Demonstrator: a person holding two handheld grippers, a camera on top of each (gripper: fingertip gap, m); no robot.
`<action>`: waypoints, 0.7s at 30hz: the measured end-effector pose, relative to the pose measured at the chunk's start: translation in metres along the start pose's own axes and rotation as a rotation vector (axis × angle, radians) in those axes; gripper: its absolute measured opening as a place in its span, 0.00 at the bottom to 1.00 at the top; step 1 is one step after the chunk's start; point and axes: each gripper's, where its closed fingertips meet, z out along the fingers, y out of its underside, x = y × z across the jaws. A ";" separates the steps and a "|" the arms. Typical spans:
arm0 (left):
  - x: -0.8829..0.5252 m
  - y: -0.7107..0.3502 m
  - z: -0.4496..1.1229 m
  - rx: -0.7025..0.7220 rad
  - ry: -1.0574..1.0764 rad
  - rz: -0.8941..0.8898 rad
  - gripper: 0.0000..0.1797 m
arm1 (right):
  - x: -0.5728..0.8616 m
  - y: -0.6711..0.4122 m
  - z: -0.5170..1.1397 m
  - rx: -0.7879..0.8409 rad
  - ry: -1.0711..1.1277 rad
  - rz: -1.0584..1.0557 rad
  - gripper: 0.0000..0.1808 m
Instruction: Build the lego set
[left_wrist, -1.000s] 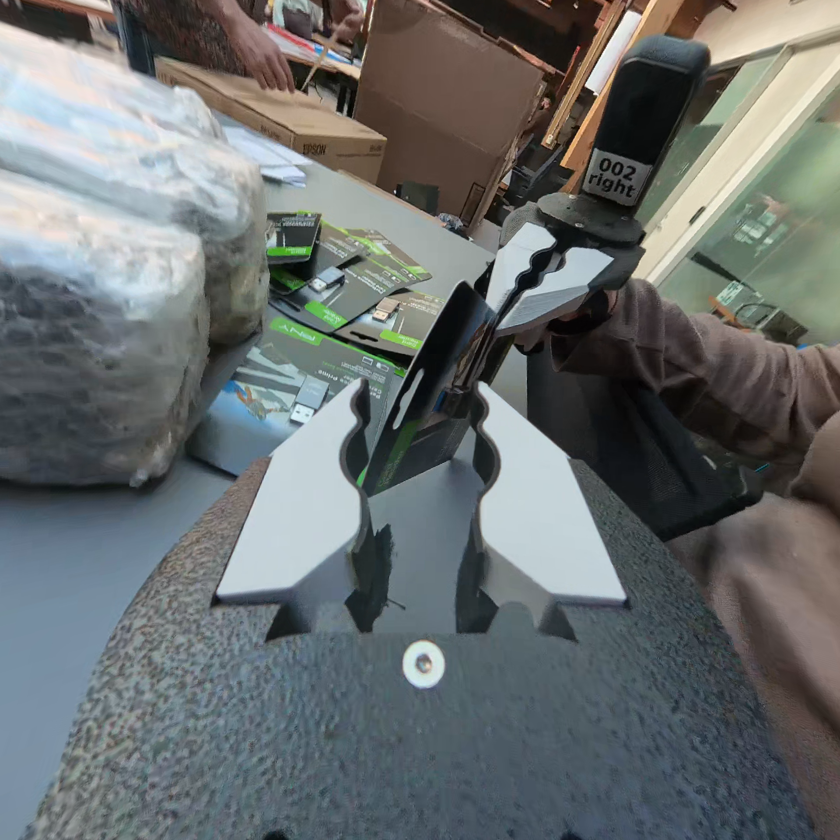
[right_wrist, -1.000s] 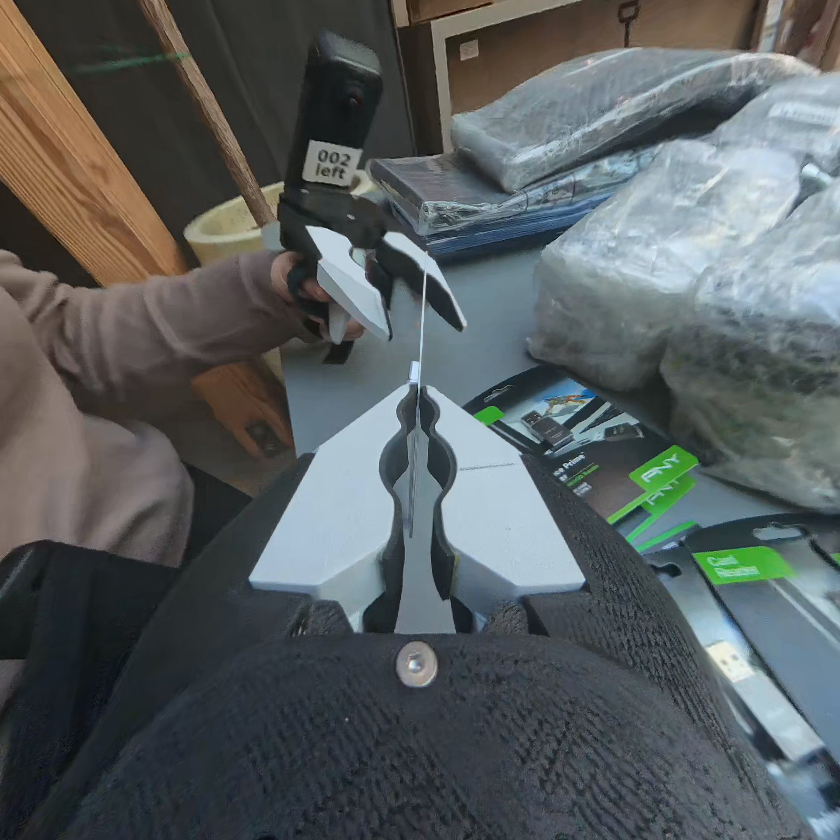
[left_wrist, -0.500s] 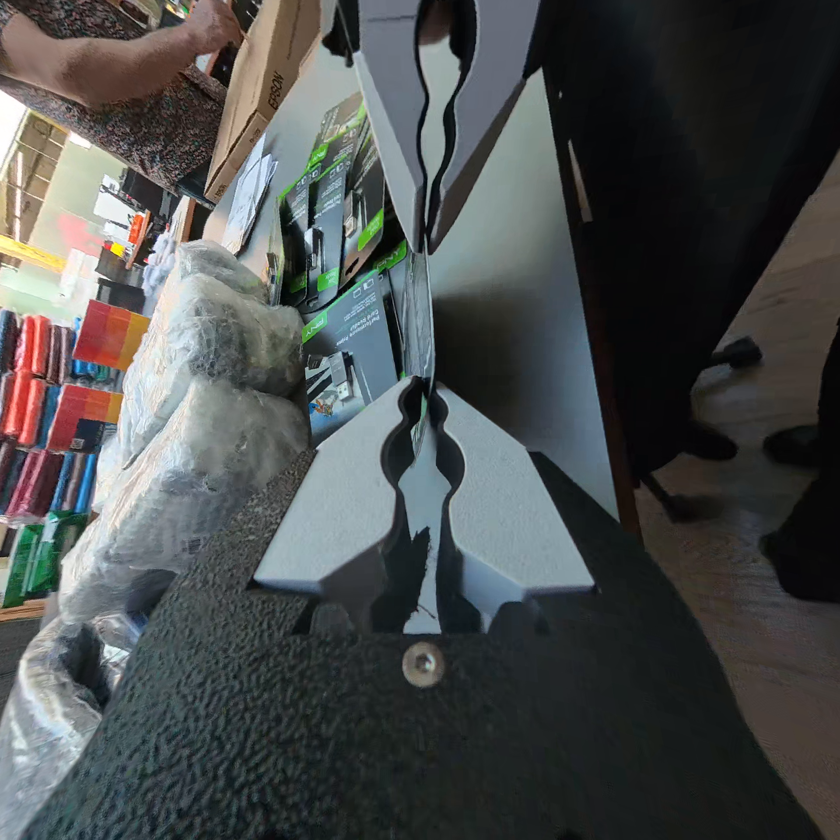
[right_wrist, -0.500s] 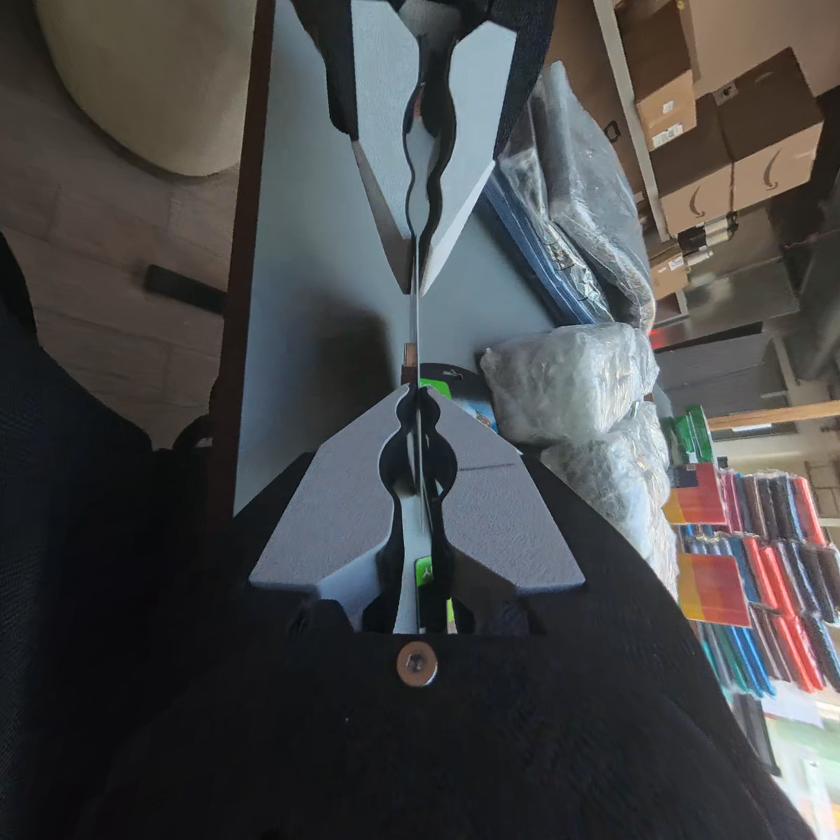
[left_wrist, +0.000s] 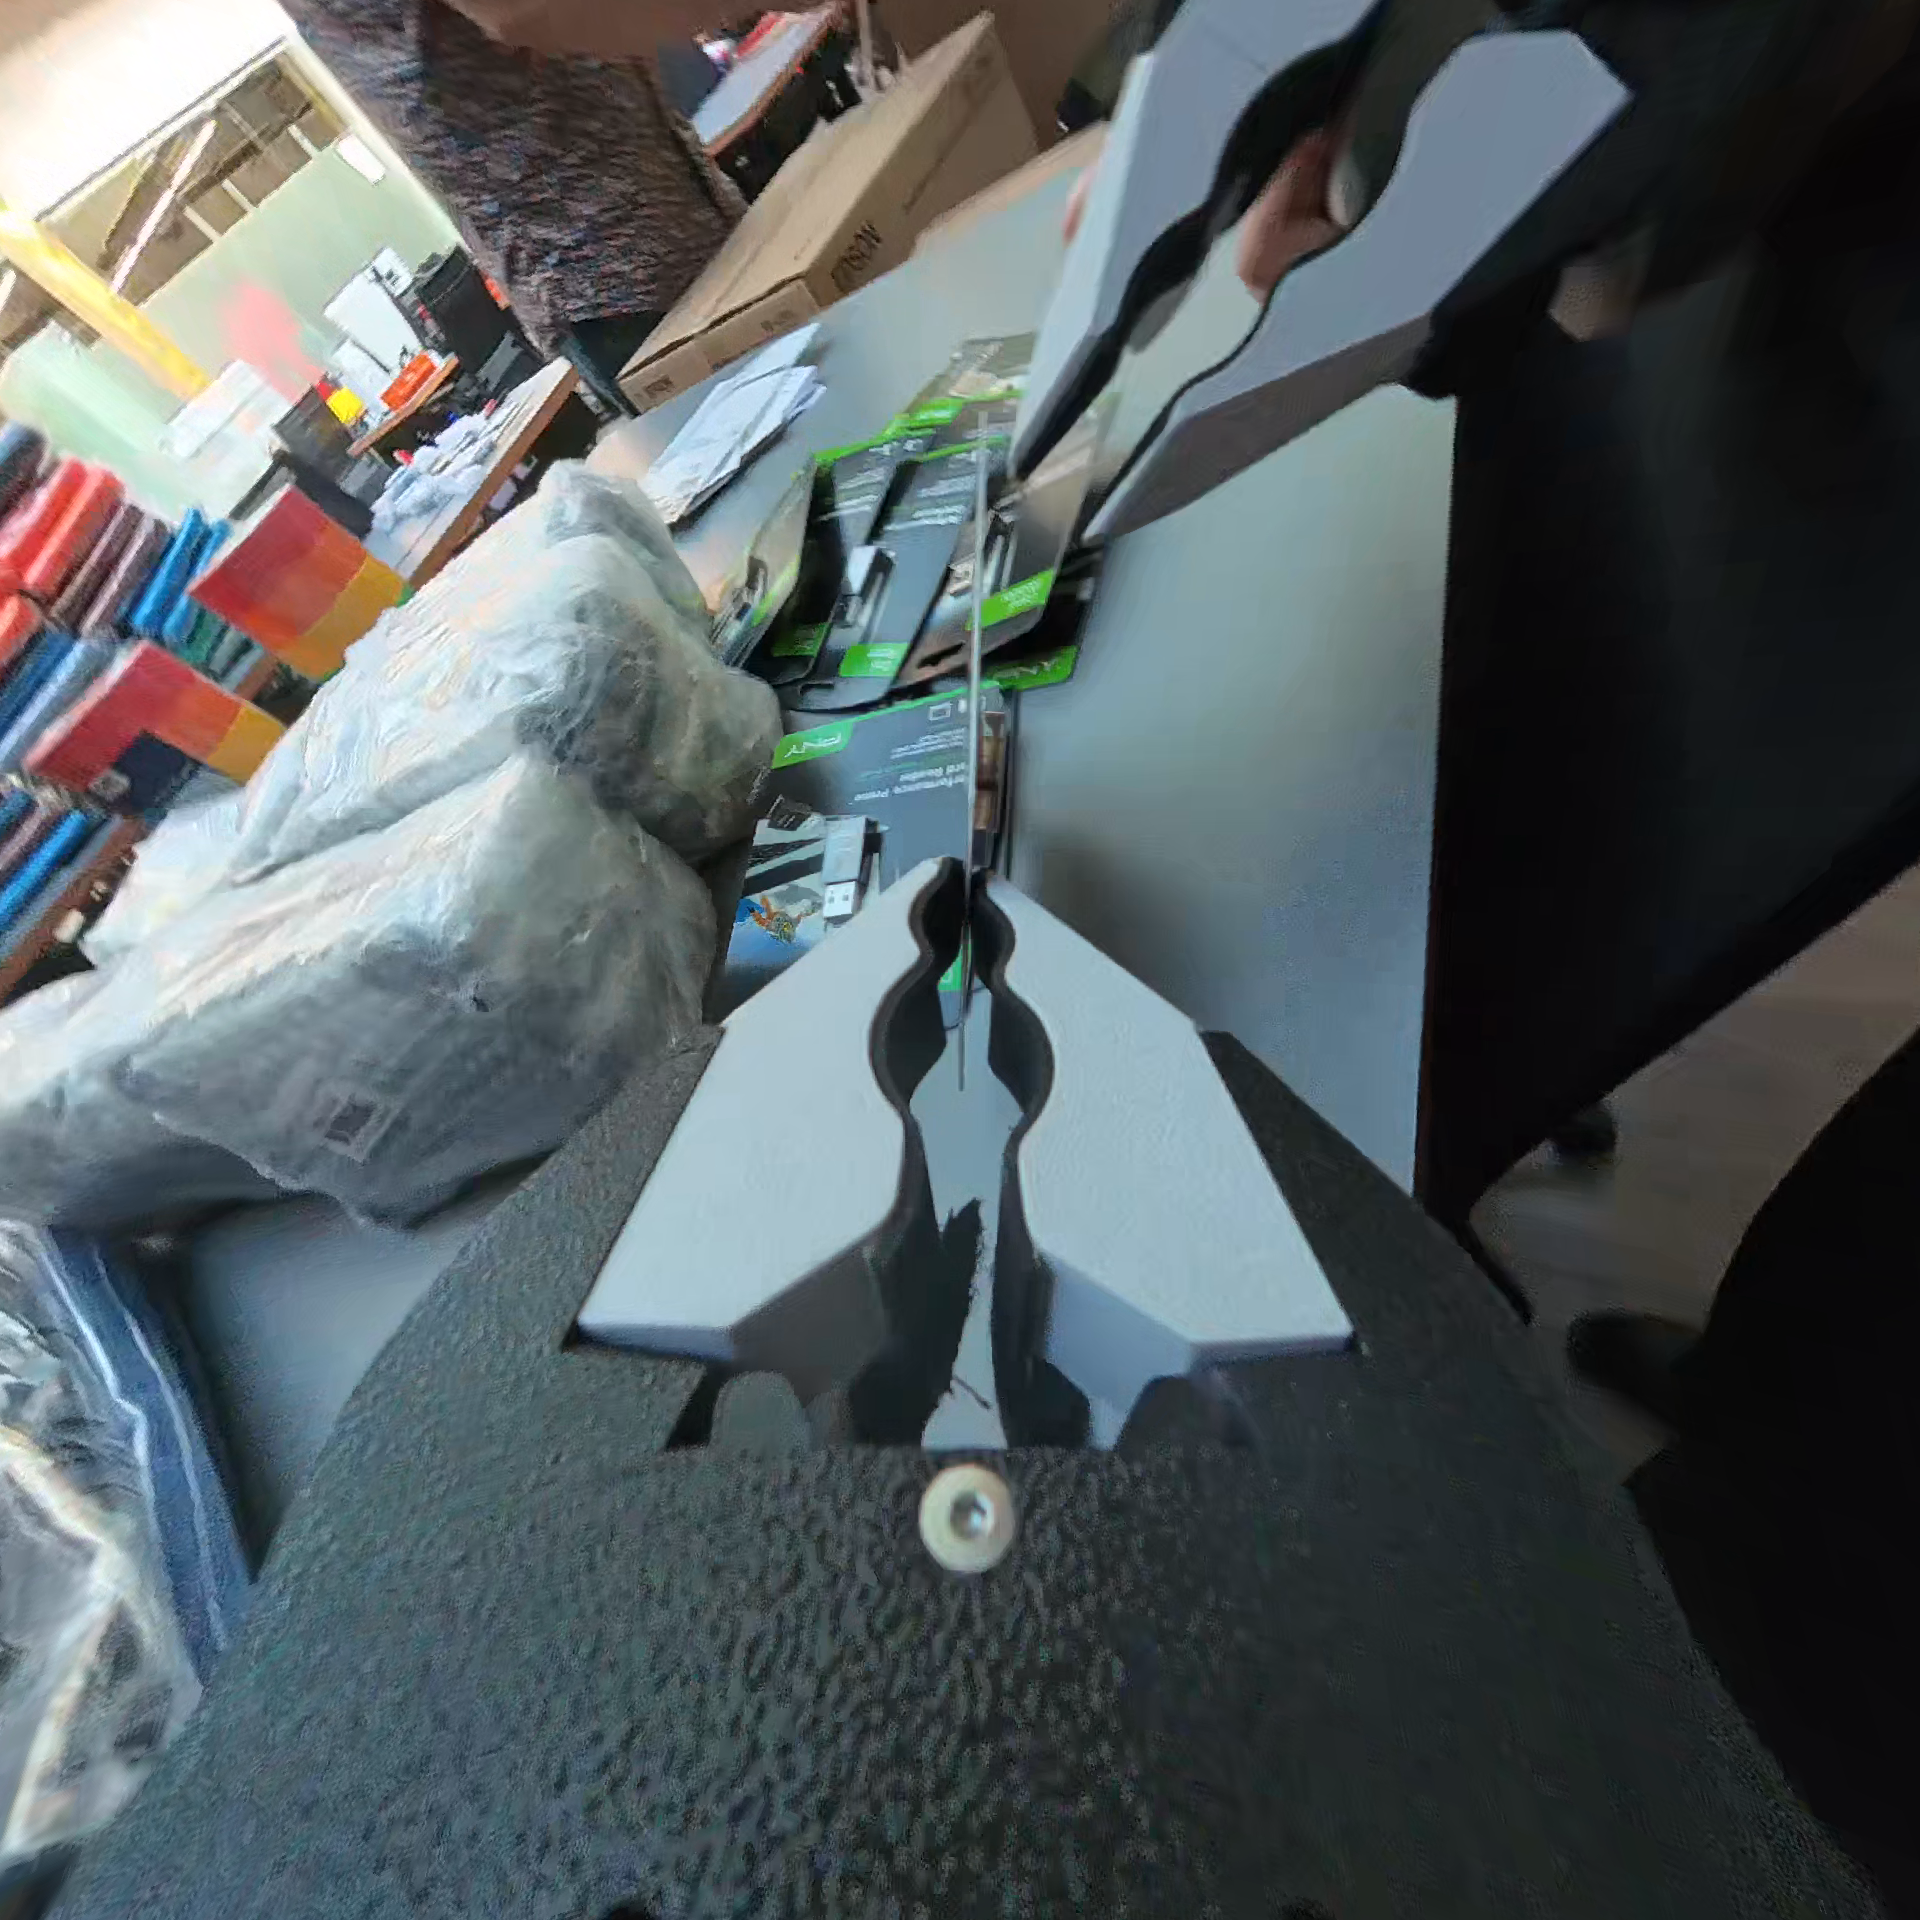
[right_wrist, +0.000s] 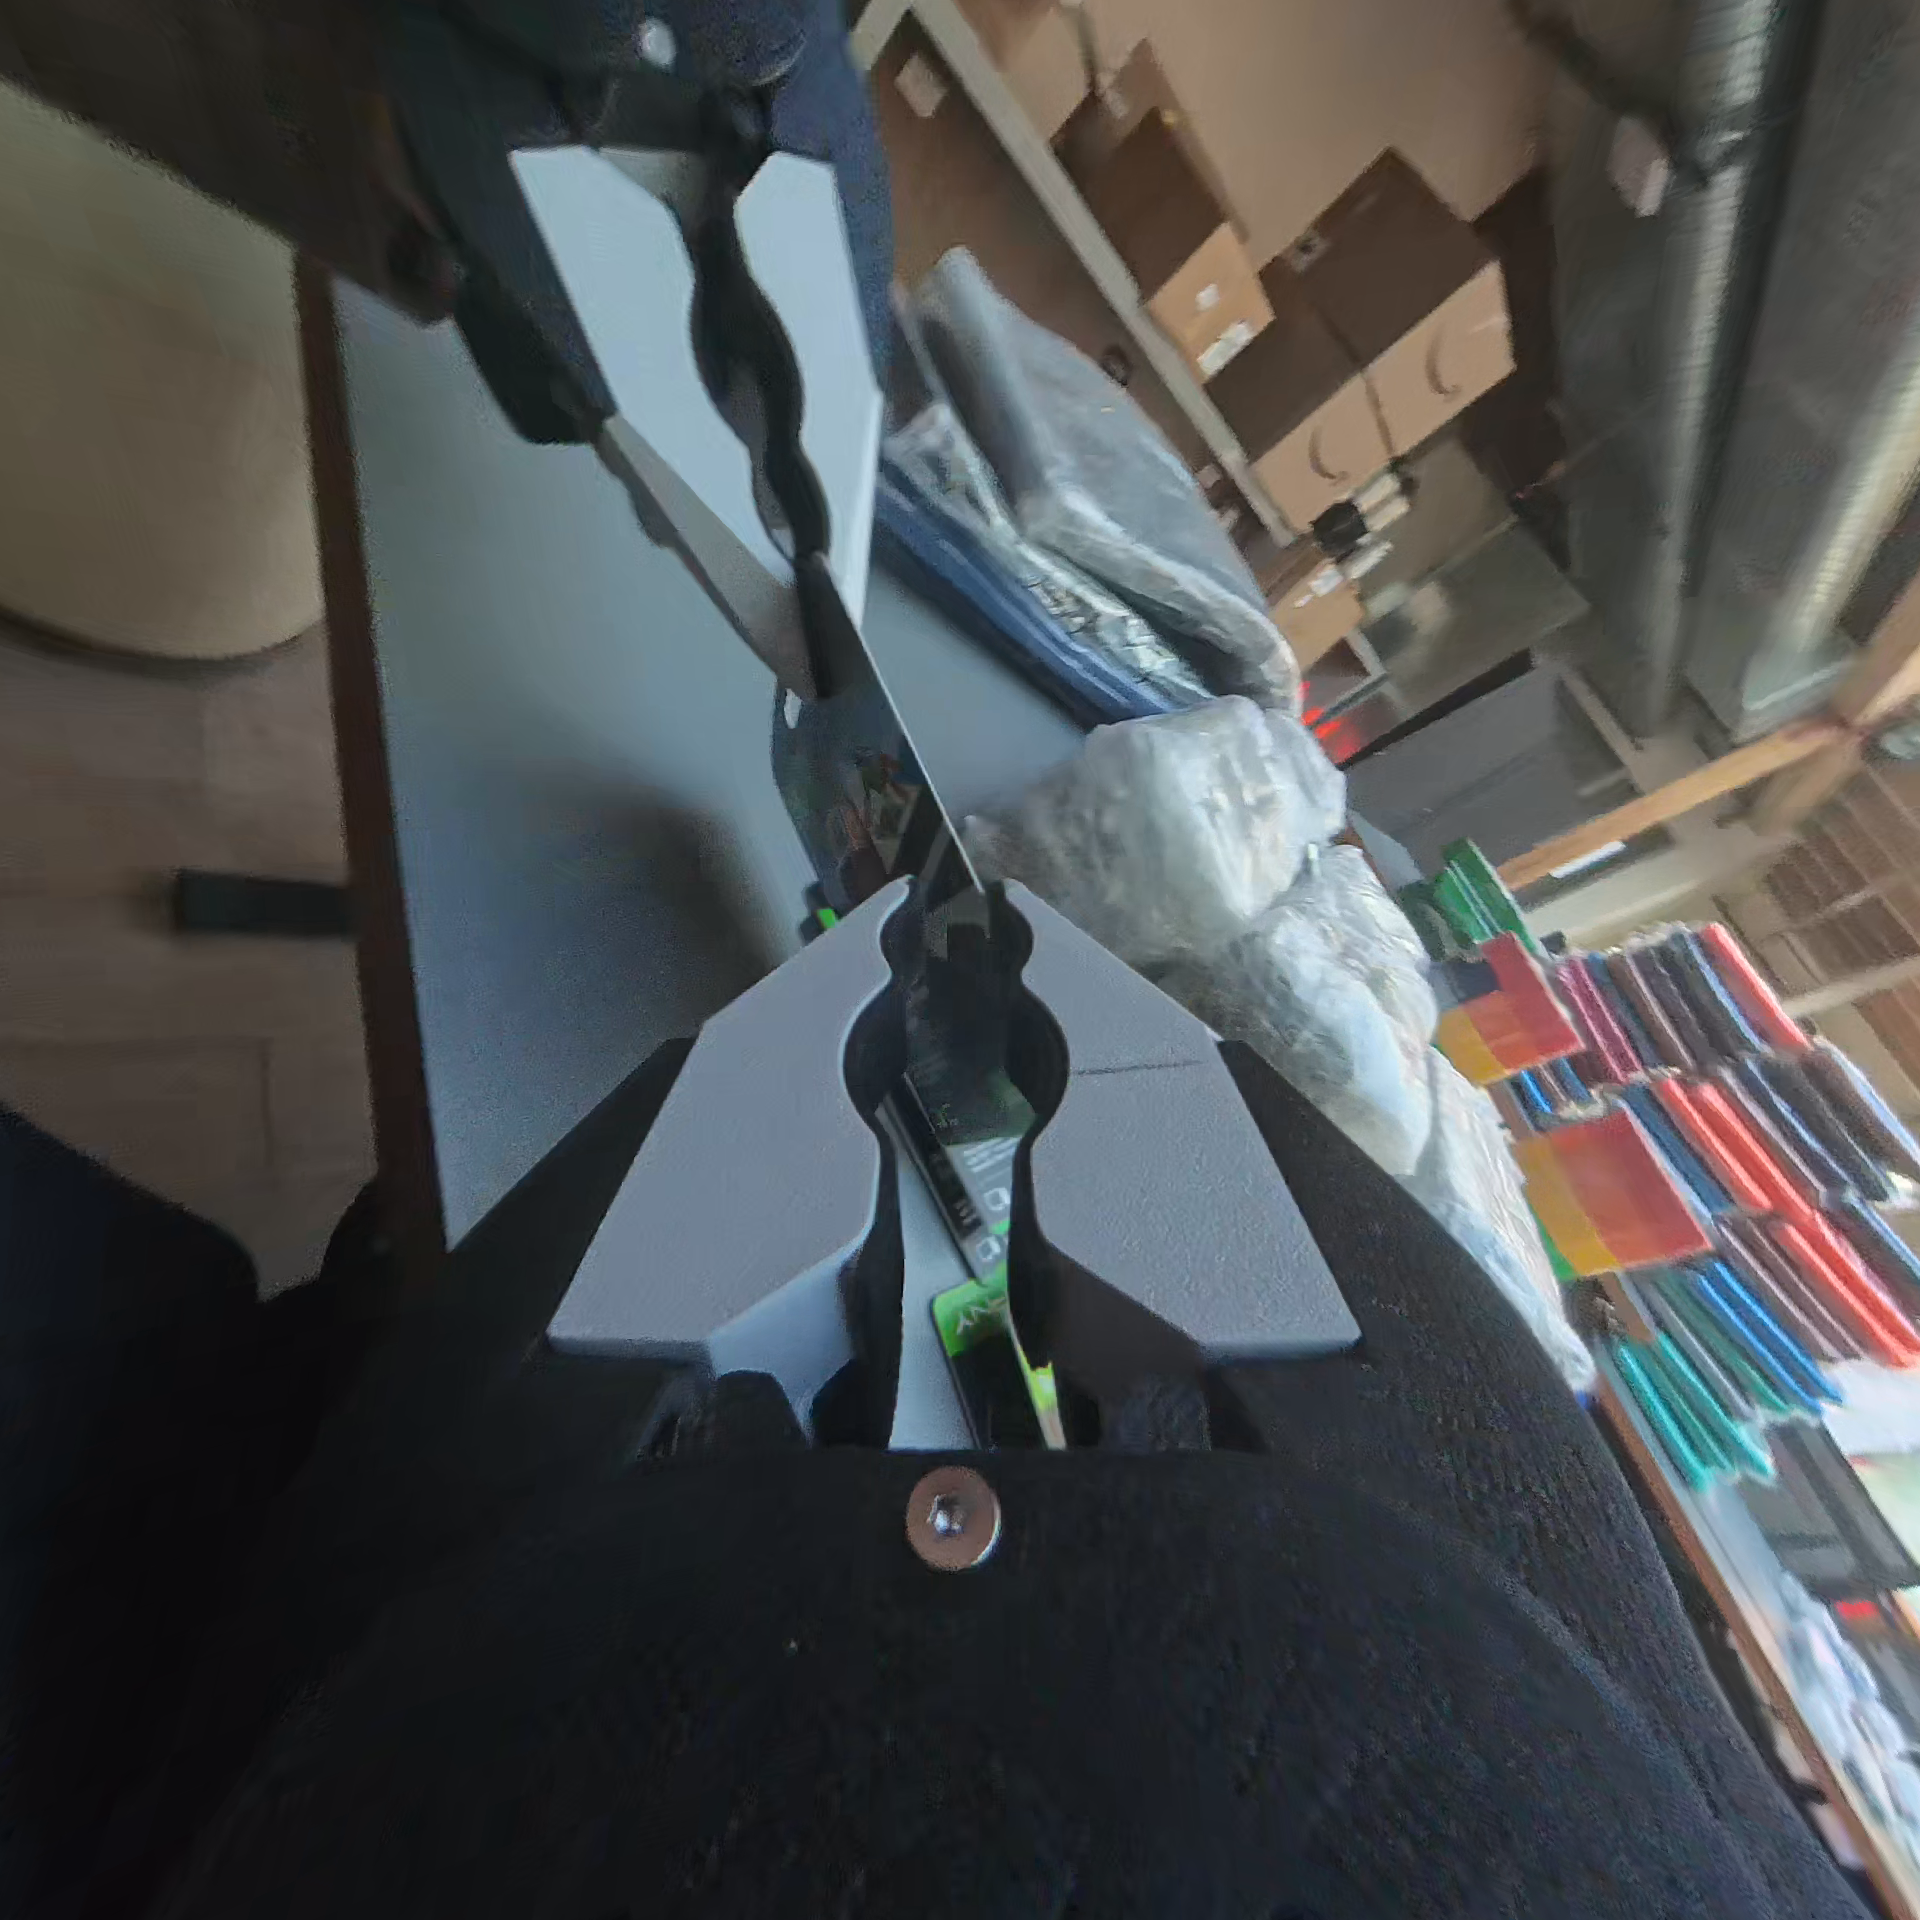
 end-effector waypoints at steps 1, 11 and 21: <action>-0.008 -0.002 -0.001 0.027 -0.011 -0.093 0.00 | 0.012 -0.002 -0.005 0.034 0.050 0.052 0.08; -0.038 0.006 0.011 0.196 0.208 -0.977 0.00 | 0.112 0.020 -0.066 0.180 0.569 0.389 0.09; -0.045 0.029 0.061 0.077 0.344 -1.320 0.00 | 0.111 0.040 -0.061 0.092 0.577 0.427 0.08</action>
